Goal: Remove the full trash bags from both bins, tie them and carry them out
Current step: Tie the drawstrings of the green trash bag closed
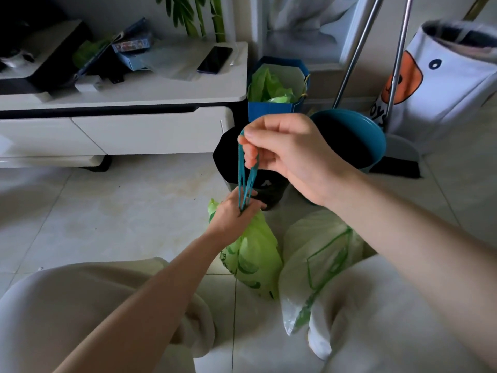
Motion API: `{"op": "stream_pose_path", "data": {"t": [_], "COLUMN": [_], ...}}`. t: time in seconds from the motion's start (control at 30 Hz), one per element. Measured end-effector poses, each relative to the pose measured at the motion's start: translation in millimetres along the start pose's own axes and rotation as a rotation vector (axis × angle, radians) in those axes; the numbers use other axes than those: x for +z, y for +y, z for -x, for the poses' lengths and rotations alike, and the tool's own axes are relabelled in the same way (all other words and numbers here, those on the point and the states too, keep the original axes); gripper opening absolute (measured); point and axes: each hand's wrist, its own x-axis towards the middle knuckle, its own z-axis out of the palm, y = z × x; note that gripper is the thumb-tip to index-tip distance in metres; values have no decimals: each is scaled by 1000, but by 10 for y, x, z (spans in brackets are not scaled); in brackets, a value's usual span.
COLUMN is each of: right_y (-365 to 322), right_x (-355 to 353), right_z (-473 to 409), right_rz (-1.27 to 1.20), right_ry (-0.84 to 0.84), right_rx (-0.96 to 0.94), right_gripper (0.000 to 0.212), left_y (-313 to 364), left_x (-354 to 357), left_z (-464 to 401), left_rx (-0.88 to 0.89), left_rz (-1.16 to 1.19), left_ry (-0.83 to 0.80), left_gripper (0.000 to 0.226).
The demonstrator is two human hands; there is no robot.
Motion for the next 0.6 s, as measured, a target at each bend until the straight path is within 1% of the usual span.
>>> {"op": "stream_pose_path", "data": {"t": [0.07, 0.1, 0.17, 0.2, 0.27, 0.3, 0.33, 0.4, 0.47, 0.53, 0.6], "right_y": [29, 48, 83, 102, 125, 126, 120, 103, 97, 101, 106], "right_x": [13, 9, -11, -25, -52, -65, -76, -91, -78, -37, 12], "right_z": [20, 20, 4, -8, -29, -35, -42, -40, -24, 0, 21], "right_rz": [36, 26, -11, -31, -39, -32, -24, -4, 16, 49, 80], "right_ry": [-5, 0, 15, 20, 26, 29, 30, 25, 10, -12, -33], "right_rx": [-9, -7, 8, 16, 15, 5, -5, -16, -19, -31, -48], "right_gripper": [25, 24, 21, 19, 14, 14, 14, 16, 18, 20, 21], "left_y": [-23, -36, -83, -87, -55, -4, 56, 167, 268, 325, 321], "left_x": [-32, -50, -110, -154, -276, -350, -430, -594, -730, -787, -760], "left_z": [-30, -42, -70, -72, -60, -49, -41, -41, -19, 32, 95], "left_rx": [4, 0, -32, -50, -79, -84, -80, -59, -44, -60, -80], "left_rz": [-111, -193, -324, -350, -310, -260, -215, -166, -133, -115, -138], "left_ry": [-144, -192, -264, -300, -340, -330, -292, -170, -104, -131, -180], "left_gripper": [21, 24, 44, 53, 65, 63, 57, 38, 24, 22, 25]}}
